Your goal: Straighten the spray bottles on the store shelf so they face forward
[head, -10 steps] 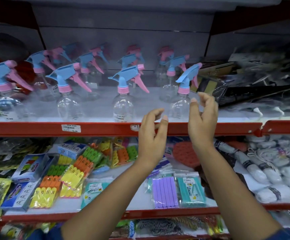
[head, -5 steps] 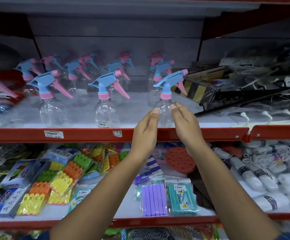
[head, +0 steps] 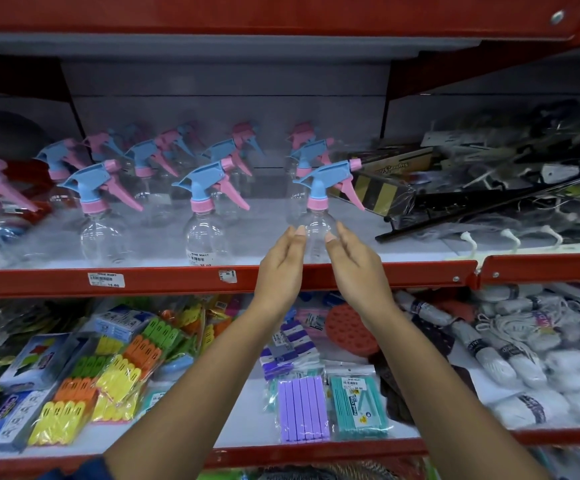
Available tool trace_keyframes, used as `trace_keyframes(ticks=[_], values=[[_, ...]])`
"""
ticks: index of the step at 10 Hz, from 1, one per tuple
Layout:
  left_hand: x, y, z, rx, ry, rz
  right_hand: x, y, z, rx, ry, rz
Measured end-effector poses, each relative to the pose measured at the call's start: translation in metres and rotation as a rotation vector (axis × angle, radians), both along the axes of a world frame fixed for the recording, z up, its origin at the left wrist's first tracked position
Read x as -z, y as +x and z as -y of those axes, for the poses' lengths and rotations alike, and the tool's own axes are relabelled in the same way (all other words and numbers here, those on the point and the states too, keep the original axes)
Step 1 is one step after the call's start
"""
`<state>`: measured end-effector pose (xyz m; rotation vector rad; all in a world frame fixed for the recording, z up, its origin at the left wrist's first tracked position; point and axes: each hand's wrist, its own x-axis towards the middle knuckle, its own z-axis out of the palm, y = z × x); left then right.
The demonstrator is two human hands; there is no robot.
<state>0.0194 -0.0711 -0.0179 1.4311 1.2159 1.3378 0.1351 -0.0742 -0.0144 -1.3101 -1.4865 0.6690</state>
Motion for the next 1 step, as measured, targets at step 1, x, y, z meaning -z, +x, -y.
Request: trace_keyframes(ticks=[1], values=[[-0.002, -0.0002, 0.0057, -0.026, 0.028, -0.051, 0.0004, -0.0033, 0.0062, 0.098, 0.07, 0.016]])
